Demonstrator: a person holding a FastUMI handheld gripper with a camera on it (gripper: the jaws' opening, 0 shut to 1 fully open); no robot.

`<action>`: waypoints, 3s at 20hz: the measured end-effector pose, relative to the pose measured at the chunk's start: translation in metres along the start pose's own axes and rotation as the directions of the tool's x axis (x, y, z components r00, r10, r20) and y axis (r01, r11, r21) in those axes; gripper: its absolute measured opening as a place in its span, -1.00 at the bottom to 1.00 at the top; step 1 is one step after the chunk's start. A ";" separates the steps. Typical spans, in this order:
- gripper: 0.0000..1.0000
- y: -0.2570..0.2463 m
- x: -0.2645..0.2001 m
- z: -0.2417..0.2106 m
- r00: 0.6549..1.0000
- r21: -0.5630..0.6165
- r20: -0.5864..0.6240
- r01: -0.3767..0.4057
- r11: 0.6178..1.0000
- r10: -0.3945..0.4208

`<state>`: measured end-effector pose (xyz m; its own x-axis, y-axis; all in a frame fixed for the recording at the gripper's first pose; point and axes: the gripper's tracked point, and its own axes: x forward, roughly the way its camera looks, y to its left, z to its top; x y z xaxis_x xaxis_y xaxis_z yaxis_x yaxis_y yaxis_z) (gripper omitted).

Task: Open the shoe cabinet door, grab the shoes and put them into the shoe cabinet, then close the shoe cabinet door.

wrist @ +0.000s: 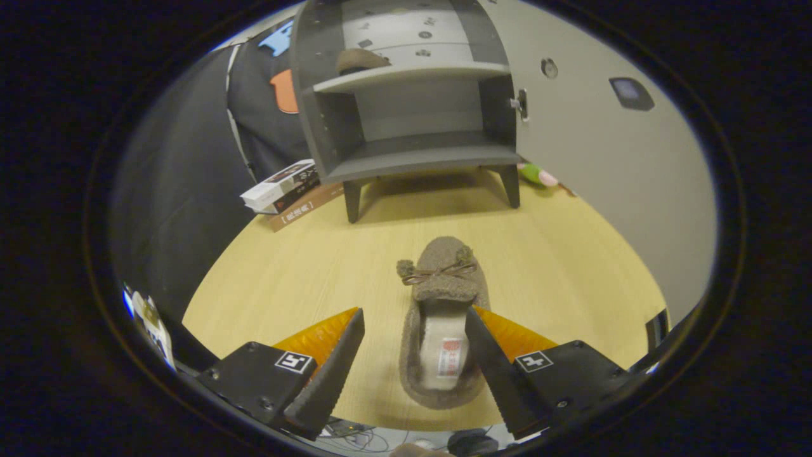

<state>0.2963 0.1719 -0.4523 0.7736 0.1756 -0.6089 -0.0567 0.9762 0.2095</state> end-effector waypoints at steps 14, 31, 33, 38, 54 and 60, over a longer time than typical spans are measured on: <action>-0.61 -0.007 0.070 0.006 0.992 0.000 -0.124 -0.001 1.000 0.001; -0.87 0.024 -0.078 0.132 0.982 -0.093 0.188 0.013 0.996 0.004; -0.88 0.035 -0.107 0.155 0.973 -0.086 0.230 -0.003 0.996 0.023; -0.87 0.053 -0.165 0.218 0.943 -0.108 0.330 0.001 0.994 0.035; -0.87 0.097 -0.166 0.429 0.853 -0.184 0.515 0.022 0.983 0.078; -0.87 0.096 -0.088 0.502 0.863 -0.160 0.502 0.032 0.987 0.054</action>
<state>0.5395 0.1861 0.0056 0.9815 0.1400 -0.1302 -0.1325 0.9891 0.0649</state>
